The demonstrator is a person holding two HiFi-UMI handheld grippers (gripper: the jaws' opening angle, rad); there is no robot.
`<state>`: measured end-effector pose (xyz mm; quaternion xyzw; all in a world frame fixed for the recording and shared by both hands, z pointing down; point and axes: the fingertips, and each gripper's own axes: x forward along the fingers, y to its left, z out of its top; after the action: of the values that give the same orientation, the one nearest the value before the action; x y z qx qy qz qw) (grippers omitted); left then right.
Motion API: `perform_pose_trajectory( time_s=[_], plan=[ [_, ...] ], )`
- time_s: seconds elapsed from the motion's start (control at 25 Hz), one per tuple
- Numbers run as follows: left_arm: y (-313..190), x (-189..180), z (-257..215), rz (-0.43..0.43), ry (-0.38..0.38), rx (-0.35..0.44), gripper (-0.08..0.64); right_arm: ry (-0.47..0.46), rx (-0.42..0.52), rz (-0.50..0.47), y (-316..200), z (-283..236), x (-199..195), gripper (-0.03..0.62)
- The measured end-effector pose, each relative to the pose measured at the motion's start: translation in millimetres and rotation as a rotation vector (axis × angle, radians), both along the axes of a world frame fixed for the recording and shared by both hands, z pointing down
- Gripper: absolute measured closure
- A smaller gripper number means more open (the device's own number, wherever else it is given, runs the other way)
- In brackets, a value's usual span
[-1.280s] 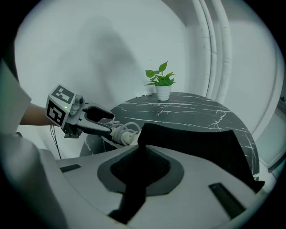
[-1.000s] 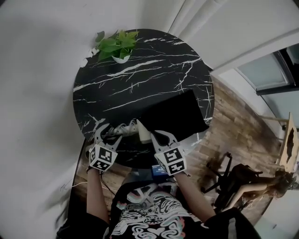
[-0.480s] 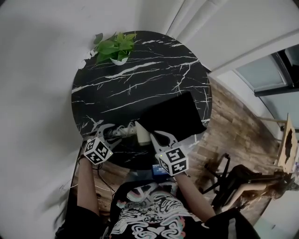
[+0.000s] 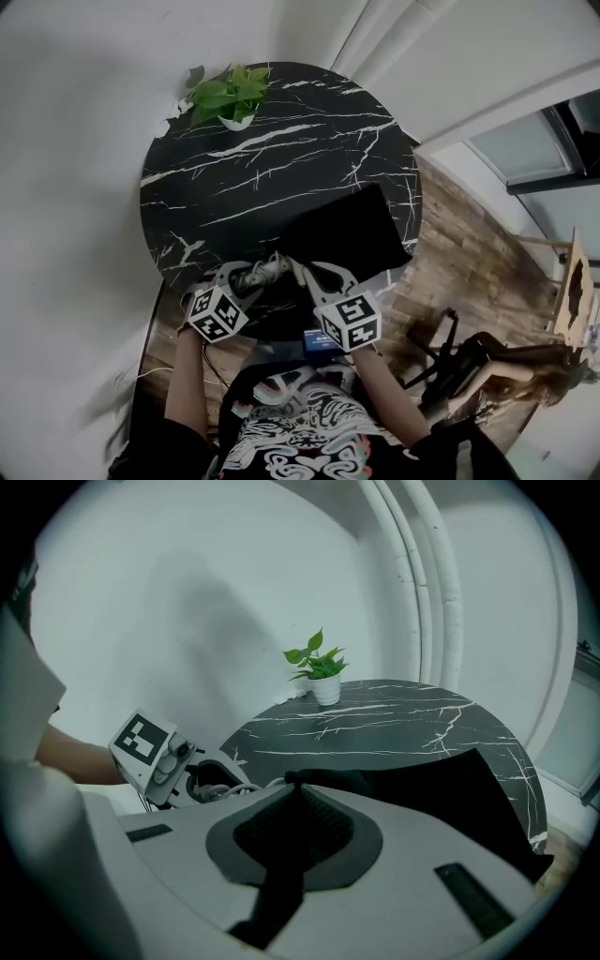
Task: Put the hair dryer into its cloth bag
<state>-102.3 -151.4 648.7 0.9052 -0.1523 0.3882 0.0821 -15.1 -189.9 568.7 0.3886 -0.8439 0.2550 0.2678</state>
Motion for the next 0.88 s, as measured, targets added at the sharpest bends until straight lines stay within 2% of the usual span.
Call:
perform_pose_trajectory(
  time_s=[0.2, 0.28, 0.4, 0.56, 0.6, 0.68, 0.88],
  plan=[
    [-7, 41, 7, -0.036, 0.014, 0.012, 0.357, -0.001, -0.008, 0.015, 0, 0, 7, 0.565],
    [-10, 45, 17, -0.045, -0.024, 0.046, 0.349, 0.000, -0.009, 0.019, 0, 0, 8, 0.565],
    [-1, 28, 21, -0.017, -0.115, 0.092, 0.304, -0.001, -0.008, 0.024, -2, -1, 10, 0.565],
    [8, -5, 27, -0.090, -0.154, 0.047, 0.319, -0.002, -0.012, 0.021, -2, -1, 12, 0.565],
    [10, -4, 31, -0.092, -0.152, 0.030, 0.406, -0.001, -0.016, 0.021, -1, 0, 13, 0.565],
    [9, 3, 30, -0.090, -0.123, 0.005, 0.422, 0.004, -0.022, 0.018, 1, 1, 12, 0.565],
    [-6, 36, -15, -0.118, 0.030, -0.001, 0.426, -0.012, -0.031, 0.008, 0, -2, 13, 0.565]
  ],
)
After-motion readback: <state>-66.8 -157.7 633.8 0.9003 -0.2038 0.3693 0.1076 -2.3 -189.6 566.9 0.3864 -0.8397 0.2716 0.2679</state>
